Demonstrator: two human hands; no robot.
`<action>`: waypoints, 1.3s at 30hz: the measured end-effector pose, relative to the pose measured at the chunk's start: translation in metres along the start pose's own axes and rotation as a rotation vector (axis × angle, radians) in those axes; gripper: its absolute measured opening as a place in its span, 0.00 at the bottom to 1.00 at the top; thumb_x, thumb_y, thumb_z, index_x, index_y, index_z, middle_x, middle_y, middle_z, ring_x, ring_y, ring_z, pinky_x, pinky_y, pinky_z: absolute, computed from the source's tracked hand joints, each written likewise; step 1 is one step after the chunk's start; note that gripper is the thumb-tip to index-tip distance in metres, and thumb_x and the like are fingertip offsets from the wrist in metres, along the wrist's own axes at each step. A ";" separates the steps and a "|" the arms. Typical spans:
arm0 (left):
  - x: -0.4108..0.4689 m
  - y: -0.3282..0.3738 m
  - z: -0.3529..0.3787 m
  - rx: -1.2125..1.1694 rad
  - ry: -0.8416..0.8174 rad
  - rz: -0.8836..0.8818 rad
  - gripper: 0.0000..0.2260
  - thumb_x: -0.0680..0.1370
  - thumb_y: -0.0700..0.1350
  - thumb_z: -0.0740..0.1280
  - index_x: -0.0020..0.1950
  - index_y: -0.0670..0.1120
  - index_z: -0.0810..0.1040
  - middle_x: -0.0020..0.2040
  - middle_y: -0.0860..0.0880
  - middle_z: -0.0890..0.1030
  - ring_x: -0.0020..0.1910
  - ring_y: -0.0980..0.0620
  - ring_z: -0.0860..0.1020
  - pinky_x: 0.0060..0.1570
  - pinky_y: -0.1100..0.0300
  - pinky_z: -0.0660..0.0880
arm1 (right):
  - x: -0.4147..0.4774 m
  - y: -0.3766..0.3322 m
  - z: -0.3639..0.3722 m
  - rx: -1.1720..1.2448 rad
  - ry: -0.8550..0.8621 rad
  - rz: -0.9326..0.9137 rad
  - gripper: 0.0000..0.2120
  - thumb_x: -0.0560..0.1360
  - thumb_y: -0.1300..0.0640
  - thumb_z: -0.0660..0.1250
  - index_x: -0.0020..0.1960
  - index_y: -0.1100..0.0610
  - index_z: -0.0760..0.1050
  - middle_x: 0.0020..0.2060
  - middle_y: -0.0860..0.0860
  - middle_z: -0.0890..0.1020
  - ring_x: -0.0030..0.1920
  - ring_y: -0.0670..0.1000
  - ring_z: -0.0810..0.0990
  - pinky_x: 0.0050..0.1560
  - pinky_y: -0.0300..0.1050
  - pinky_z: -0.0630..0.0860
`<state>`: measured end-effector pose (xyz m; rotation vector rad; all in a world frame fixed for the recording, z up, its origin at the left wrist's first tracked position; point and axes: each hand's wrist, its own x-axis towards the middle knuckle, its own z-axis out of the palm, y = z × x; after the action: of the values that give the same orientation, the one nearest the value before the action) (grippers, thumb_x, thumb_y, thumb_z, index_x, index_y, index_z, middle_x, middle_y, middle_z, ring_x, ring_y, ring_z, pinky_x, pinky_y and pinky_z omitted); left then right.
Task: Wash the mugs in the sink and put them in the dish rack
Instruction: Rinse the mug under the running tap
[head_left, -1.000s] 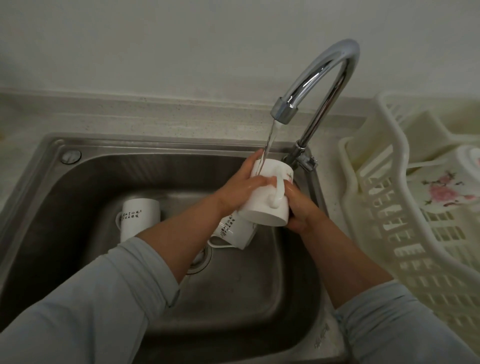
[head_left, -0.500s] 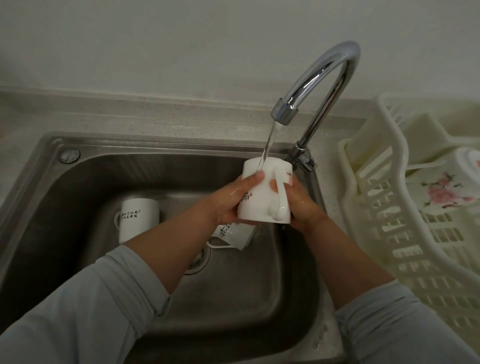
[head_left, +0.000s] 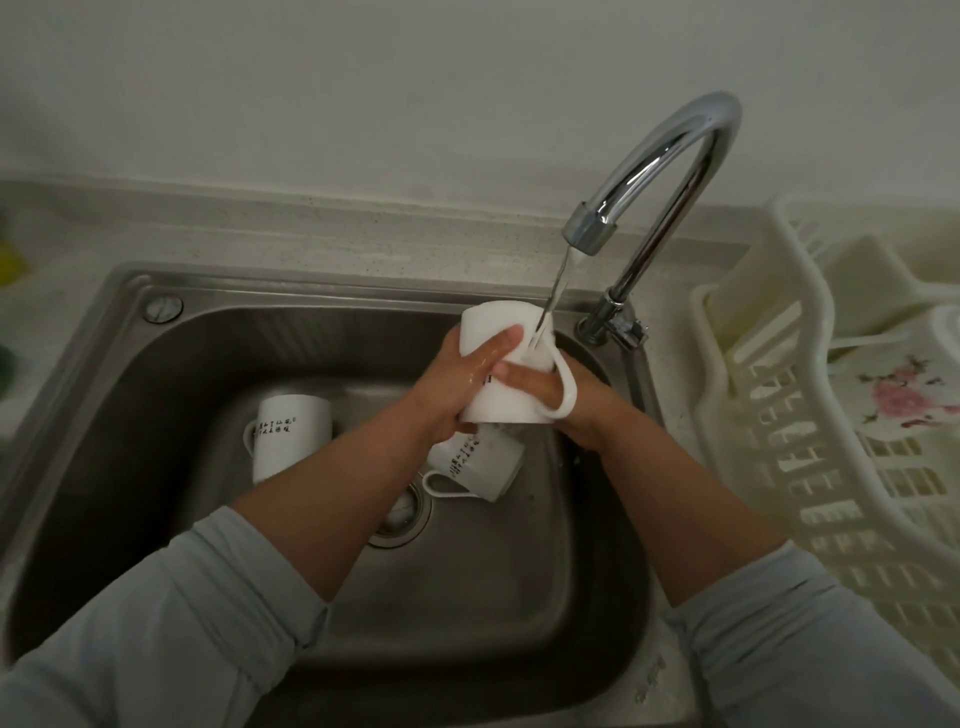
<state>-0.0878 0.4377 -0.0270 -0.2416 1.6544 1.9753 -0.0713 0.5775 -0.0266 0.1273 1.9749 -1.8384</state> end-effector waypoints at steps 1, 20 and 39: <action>0.001 0.000 0.000 -0.005 0.008 0.041 0.37 0.65 0.63 0.73 0.69 0.52 0.66 0.60 0.47 0.78 0.55 0.45 0.79 0.49 0.43 0.79 | 0.002 0.000 0.002 0.009 0.037 -0.042 0.34 0.60 0.42 0.76 0.61 0.54 0.74 0.56 0.58 0.80 0.57 0.58 0.80 0.57 0.61 0.76; 0.002 0.009 0.002 -0.005 -0.037 -0.008 0.30 0.73 0.49 0.71 0.71 0.57 0.61 0.61 0.46 0.75 0.53 0.43 0.80 0.48 0.43 0.79 | 0.001 -0.004 -0.001 0.686 0.091 0.126 0.23 0.80 0.48 0.57 0.71 0.59 0.66 0.60 0.62 0.77 0.56 0.61 0.79 0.48 0.56 0.80; -0.007 0.005 0.006 -0.268 -0.085 -0.292 0.31 0.69 0.55 0.71 0.68 0.51 0.65 0.57 0.40 0.79 0.47 0.41 0.80 0.41 0.46 0.80 | -0.024 0.006 0.008 0.562 0.268 -0.032 0.20 0.79 0.53 0.58 0.70 0.54 0.66 0.58 0.57 0.79 0.51 0.55 0.82 0.47 0.50 0.81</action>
<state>-0.0830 0.4408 -0.0177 -0.4647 1.2213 1.9461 -0.0456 0.5759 -0.0237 0.5364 1.5602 -2.4582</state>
